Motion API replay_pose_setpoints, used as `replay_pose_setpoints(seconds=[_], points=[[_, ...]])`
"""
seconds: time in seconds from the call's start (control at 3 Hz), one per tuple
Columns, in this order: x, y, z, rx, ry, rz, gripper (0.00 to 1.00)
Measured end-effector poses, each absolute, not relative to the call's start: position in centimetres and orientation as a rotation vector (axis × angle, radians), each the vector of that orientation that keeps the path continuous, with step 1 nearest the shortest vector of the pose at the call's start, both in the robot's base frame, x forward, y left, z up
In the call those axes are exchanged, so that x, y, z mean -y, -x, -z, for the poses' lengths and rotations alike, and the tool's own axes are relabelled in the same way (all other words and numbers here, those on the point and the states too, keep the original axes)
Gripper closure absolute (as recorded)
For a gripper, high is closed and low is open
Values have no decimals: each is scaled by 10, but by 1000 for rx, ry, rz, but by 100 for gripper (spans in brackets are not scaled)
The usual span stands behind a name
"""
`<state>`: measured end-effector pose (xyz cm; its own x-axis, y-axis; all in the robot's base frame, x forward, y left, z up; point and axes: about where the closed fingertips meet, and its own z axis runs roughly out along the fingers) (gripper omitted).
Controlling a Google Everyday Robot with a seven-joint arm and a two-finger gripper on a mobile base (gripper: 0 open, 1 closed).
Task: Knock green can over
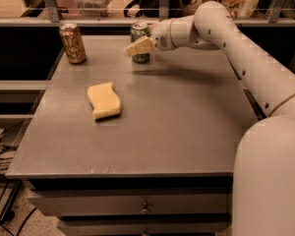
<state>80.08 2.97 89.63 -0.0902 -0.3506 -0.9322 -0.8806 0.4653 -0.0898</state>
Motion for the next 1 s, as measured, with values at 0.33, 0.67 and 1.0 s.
replay_pose_setpoints(seconds=[0.33,0.67,1.0], points=[[-46,-804,-900,-1637,1099,-661,42],[-45,-804,-905,-1637,1117,-636,65],[-23,-803,-912,-1677,1149,-520,88]])
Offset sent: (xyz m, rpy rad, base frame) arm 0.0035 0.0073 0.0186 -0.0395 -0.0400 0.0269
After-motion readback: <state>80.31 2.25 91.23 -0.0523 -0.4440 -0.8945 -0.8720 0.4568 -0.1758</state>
